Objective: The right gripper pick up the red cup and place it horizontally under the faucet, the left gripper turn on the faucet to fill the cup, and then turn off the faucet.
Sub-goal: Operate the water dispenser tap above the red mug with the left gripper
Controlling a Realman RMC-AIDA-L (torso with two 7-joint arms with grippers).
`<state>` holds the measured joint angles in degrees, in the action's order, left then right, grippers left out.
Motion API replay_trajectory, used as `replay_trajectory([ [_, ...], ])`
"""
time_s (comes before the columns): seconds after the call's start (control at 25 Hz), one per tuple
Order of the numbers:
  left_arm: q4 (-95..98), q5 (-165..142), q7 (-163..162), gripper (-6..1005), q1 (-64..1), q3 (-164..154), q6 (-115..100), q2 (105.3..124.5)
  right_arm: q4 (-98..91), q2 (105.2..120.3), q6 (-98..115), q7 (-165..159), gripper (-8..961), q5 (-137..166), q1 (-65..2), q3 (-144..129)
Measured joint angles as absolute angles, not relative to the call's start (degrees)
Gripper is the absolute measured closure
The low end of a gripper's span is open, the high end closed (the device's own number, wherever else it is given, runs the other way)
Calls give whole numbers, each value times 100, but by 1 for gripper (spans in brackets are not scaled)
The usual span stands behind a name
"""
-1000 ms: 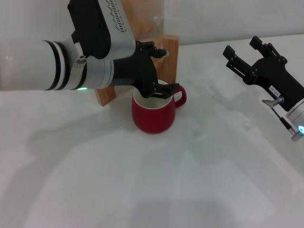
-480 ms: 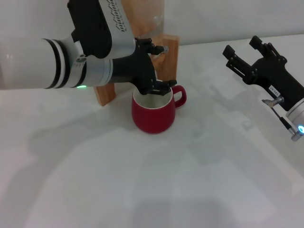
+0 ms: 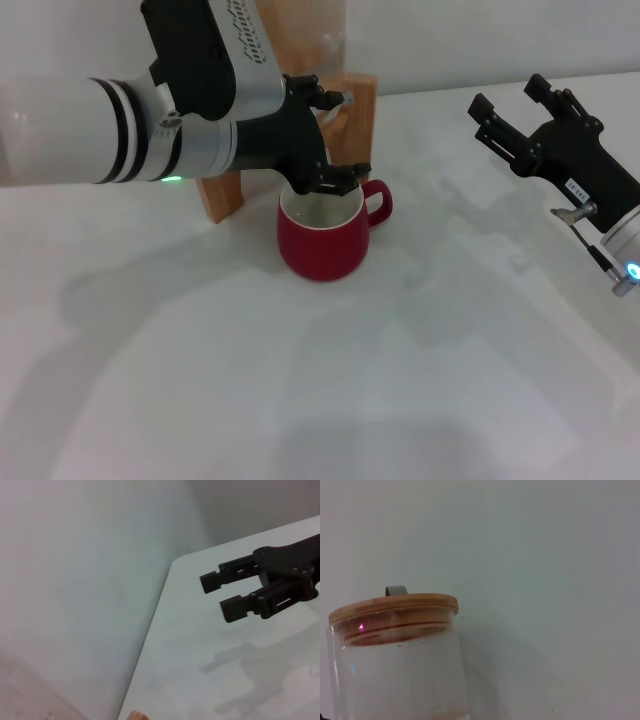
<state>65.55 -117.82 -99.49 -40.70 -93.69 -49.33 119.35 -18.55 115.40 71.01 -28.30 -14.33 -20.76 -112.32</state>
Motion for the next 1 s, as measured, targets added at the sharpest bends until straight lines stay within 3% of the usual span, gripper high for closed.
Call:
replay_trajectory([
  [1.0, 6491, -11740, -9879, 160, -4107, -9491, -4793, 11953, -1837, 11540, 7101, -2825, 81, -1433, -2074, -11223],
])
